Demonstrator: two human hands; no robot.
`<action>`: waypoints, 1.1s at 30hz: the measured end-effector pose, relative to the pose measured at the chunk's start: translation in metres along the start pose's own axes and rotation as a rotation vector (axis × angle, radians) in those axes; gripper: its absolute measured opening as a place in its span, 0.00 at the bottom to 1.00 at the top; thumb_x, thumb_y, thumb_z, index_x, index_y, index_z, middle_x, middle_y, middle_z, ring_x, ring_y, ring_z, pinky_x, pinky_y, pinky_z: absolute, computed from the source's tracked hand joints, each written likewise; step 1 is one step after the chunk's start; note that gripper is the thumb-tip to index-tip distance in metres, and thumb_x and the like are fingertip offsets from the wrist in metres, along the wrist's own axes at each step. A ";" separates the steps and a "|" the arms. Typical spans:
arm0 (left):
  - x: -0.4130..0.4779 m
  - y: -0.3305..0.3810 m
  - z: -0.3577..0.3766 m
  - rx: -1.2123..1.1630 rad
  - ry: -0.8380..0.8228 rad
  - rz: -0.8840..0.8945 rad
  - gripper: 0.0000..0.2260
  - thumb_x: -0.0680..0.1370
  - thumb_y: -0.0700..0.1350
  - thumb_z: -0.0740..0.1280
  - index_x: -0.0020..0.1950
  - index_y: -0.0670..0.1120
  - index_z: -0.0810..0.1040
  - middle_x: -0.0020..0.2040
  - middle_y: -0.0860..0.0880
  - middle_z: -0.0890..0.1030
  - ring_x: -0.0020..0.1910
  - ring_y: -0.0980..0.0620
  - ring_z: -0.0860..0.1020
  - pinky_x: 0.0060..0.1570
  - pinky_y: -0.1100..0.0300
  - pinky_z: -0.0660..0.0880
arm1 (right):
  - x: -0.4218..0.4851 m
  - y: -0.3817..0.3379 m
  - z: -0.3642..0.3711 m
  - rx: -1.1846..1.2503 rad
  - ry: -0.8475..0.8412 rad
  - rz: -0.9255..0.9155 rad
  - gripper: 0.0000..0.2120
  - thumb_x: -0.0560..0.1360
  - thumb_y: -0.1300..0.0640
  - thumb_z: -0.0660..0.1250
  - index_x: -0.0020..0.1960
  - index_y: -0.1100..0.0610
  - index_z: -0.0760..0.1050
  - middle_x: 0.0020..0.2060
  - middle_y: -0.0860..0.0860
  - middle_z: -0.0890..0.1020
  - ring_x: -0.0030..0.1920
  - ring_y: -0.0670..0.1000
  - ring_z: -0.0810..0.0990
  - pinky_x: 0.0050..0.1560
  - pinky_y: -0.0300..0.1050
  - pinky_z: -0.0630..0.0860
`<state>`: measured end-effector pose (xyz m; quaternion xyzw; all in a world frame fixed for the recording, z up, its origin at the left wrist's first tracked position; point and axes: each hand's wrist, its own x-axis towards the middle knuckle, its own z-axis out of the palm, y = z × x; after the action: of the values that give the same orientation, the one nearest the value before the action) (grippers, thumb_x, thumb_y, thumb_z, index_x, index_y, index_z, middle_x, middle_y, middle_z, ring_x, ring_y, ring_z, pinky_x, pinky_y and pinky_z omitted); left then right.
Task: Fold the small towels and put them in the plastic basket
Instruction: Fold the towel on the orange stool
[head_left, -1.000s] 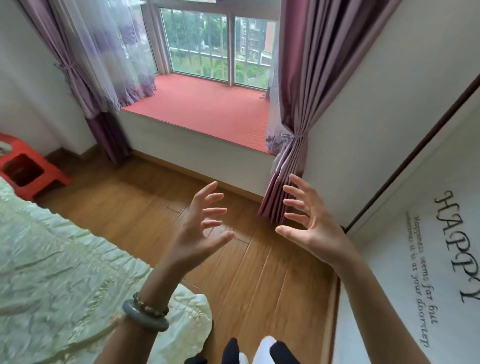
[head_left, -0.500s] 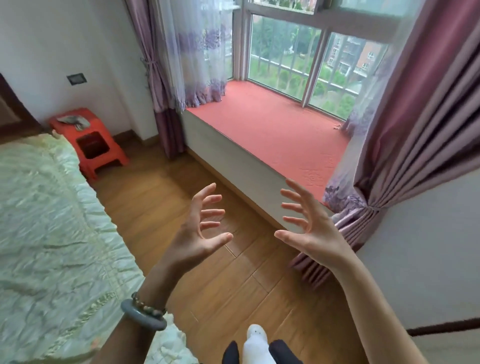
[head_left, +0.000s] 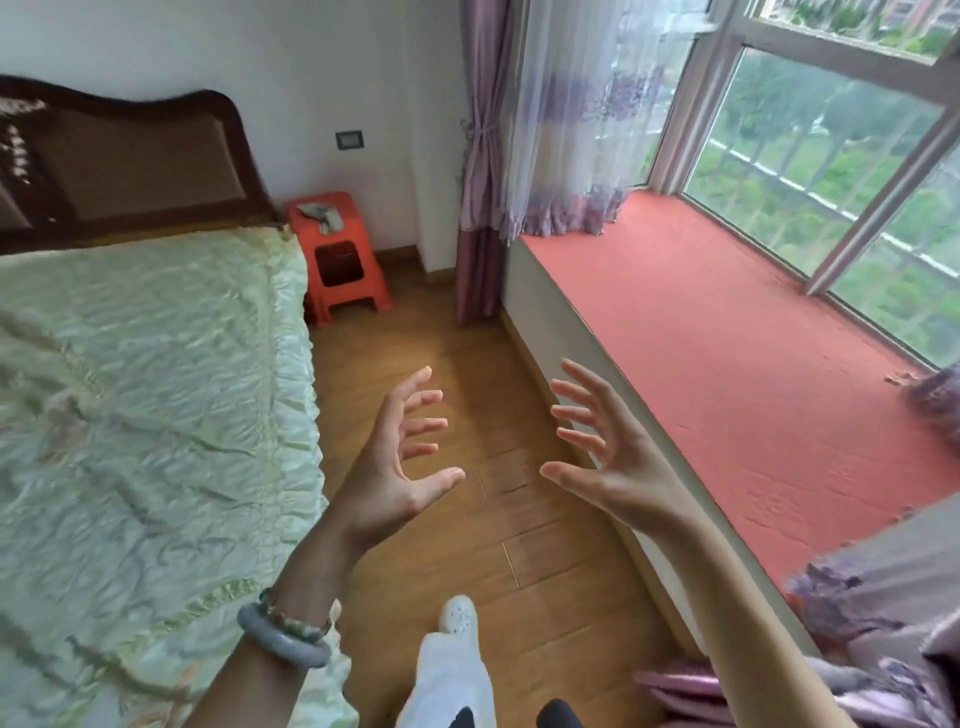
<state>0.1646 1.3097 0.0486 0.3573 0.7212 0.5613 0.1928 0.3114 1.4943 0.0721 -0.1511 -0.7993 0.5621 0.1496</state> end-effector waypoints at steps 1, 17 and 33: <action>0.013 -0.005 -0.003 0.000 0.018 -0.007 0.41 0.65 0.43 0.74 0.72 0.60 0.58 0.66 0.55 0.70 0.60 0.59 0.75 0.57 0.63 0.74 | 0.019 0.004 -0.001 0.001 -0.021 -0.008 0.41 0.66 0.66 0.73 0.71 0.41 0.60 0.66 0.43 0.71 0.63 0.42 0.73 0.63 0.40 0.72; 0.268 -0.066 -0.093 0.018 0.186 -0.035 0.40 0.65 0.42 0.74 0.71 0.61 0.58 0.66 0.54 0.70 0.60 0.59 0.75 0.57 0.62 0.74 | 0.335 0.028 -0.007 0.021 -0.183 -0.084 0.41 0.65 0.63 0.72 0.70 0.39 0.60 0.66 0.46 0.71 0.64 0.44 0.73 0.64 0.46 0.72; 0.503 -0.141 -0.192 0.034 0.327 -0.098 0.41 0.66 0.45 0.73 0.74 0.54 0.57 0.68 0.54 0.69 0.60 0.58 0.75 0.56 0.63 0.74 | 0.639 0.065 0.015 -0.009 -0.321 -0.090 0.43 0.66 0.64 0.74 0.72 0.40 0.58 0.67 0.44 0.70 0.64 0.42 0.72 0.62 0.44 0.74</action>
<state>-0.3446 1.5329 0.0339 0.2289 0.7689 0.5895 0.0939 -0.2714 1.7649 0.0502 -0.0239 -0.8215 0.5680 0.0443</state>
